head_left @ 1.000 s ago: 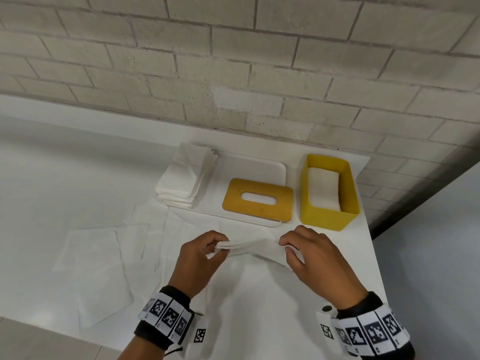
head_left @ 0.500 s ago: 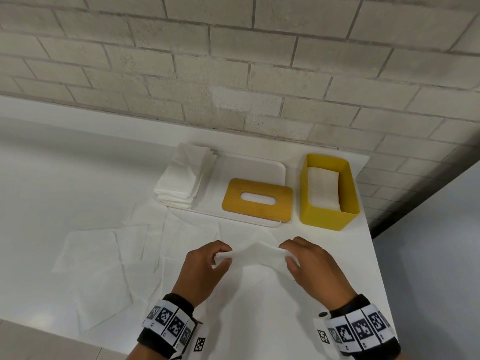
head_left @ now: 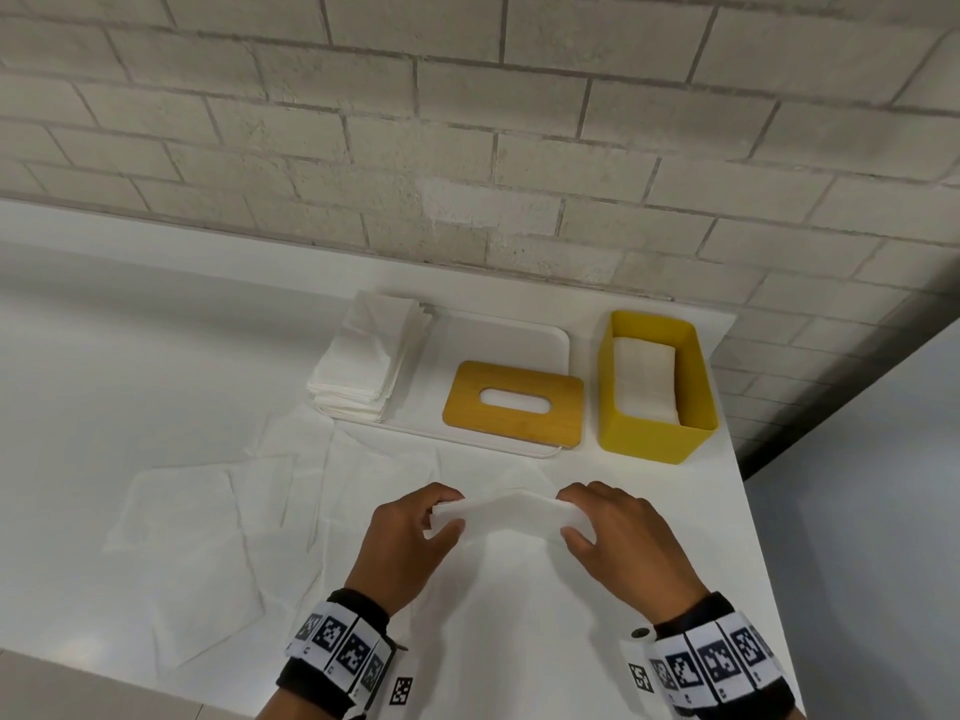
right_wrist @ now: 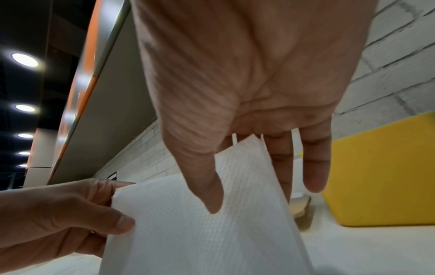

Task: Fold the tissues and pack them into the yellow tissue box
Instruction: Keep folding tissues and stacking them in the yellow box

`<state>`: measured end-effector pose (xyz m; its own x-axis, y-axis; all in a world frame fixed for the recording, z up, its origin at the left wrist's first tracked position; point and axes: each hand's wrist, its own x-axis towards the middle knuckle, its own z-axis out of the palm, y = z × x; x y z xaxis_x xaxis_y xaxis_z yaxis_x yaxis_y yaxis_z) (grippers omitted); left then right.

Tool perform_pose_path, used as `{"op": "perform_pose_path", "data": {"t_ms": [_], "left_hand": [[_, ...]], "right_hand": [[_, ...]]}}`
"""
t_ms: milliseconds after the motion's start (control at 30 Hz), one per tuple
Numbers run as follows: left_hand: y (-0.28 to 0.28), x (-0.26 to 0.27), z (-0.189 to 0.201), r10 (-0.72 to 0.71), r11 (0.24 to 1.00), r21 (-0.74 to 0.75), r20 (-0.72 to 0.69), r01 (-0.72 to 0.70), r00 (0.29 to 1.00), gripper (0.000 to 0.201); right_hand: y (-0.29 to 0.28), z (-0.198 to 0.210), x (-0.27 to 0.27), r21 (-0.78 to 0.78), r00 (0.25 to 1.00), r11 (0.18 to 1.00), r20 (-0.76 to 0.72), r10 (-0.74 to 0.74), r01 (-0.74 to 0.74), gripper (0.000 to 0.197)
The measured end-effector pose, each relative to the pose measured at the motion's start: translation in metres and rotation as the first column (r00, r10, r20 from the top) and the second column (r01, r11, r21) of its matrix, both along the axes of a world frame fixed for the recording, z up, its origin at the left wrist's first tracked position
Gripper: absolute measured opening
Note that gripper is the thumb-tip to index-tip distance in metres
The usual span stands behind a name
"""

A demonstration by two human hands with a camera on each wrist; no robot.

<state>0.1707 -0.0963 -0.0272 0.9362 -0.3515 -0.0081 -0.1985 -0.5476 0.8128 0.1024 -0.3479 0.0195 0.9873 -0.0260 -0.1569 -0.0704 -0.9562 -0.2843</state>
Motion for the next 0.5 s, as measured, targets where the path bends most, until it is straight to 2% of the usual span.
{"op": "perform_pose_path", "data": {"t_ms": [133, 267, 400, 500], "left_hand": [[-0.001, 0.002, 0.001, 0.011, 1.000, 0.020, -0.007, -0.011, 1.000, 0.015], [-0.002, 0.001, 0.000, 0.025, 0.999, 0.022, -0.020, -0.025, 0.999, 0.018], [0.003, 0.002, -0.003, 0.054, 0.999, 0.007, -0.052, -0.054, 0.997, 0.022], [0.005, 0.005, 0.002, 0.136, 0.984, -0.096, -0.126, -0.149, 0.983, 0.024]], "right_hand": [[0.012, 0.008, 0.016, -0.011, 0.998, 0.998, 0.000, 0.056, -0.056, 0.040], [0.032, 0.006, 0.034, -0.063, 0.989, 0.987, -0.013, 0.145, -0.145, 0.036], [0.047, 0.005, 0.041, -0.103, 0.990, 0.985, 0.001, 0.141, -0.140, 0.034], [0.042, 0.008, 0.040, -0.007, 0.994, 0.994, 0.024, 0.108, -0.108, 0.033]]}}
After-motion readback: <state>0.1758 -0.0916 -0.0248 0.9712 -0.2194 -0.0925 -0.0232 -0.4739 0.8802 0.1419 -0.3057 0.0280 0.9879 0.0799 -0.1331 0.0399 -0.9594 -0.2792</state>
